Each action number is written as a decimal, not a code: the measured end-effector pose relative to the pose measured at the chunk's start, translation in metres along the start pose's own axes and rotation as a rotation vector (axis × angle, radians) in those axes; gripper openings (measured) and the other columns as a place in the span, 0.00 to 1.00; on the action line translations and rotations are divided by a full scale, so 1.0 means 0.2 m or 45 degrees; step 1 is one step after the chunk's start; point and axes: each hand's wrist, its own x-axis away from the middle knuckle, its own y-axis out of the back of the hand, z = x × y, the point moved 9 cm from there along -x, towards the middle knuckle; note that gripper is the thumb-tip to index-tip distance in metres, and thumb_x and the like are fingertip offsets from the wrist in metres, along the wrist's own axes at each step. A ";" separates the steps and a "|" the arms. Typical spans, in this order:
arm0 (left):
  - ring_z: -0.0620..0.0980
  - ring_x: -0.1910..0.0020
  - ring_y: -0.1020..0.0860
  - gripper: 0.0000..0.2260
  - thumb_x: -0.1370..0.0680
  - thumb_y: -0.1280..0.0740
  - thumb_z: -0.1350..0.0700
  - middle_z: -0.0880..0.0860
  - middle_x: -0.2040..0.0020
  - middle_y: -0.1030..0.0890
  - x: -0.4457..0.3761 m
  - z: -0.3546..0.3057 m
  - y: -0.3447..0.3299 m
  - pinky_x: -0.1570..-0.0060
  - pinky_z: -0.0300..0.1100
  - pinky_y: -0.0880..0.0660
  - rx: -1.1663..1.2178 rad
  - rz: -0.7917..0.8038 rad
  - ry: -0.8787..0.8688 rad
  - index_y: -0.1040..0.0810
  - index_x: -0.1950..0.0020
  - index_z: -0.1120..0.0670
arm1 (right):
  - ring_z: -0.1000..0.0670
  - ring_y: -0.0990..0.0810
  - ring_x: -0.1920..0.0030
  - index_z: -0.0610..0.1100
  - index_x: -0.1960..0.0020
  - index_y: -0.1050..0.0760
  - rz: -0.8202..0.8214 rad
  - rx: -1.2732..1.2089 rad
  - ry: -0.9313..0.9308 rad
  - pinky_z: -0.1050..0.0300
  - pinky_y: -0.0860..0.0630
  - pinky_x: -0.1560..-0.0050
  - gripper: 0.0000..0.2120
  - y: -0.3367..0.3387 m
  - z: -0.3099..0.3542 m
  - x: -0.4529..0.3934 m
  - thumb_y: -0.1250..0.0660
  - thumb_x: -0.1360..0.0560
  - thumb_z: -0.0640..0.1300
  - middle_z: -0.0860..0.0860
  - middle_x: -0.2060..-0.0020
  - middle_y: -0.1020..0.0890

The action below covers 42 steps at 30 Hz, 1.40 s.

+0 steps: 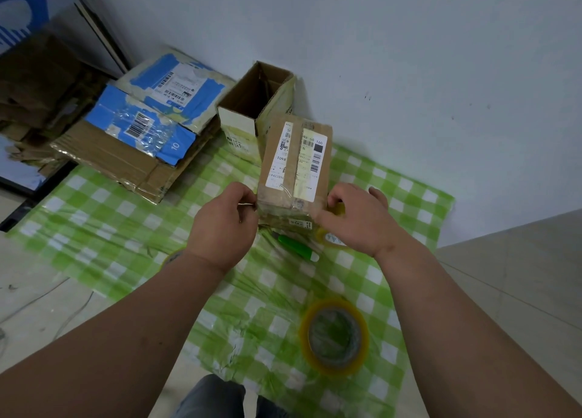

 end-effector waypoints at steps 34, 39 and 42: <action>0.46 0.66 0.24 0.05 0.26 0.26 0.53 0.43 0.67 0.24 -0.09 0.01 -0.01 0.69 0.32 0.35 -0.140 0.097 -0.087 0.17 0.54 0.53 | 0.53 0.28 0.64 0.54 0.63 0.39 -0.076 0.023 0.022 0.54 0.35 0.62 0.22 -0.01 0.05 0.03 0.26 0.32 0.59 0.57 0.66 0.27; 0.40 0.69 0.26 0.02 0.24 0.27 0.54 0.47 0.67 0.19 -0.07 0.04 0.00 0.70 0.26 0.35 -0.056 0.074 -0.033 0.15 0.55 0.52 | 0.49 0.24 0.57 0.48 0.58 0.32 0.090 -0.042 -0.034 0.56 0.29 0.60 0.15 -0.01 0.03 0.02 0.26 0.29 0.50 0.53 0.58 0.22; 0.39 0.68 0.25 0.02 0.24 0.28 0.54 0.47 0.67 0.19 -0.07 0.05 0.00 0.71 0.27 0.36 -0.058 0.072 -0.002 0.16 0.55 0.50 | 0.51 0.25 0.57 0.52 0.55 0.29 0.186 -0.003 -0.076 0.59 0.32 0.63 0.10 0.01 0.01 0.02 0.27 0.29 0.46 0.55 0.52 0.22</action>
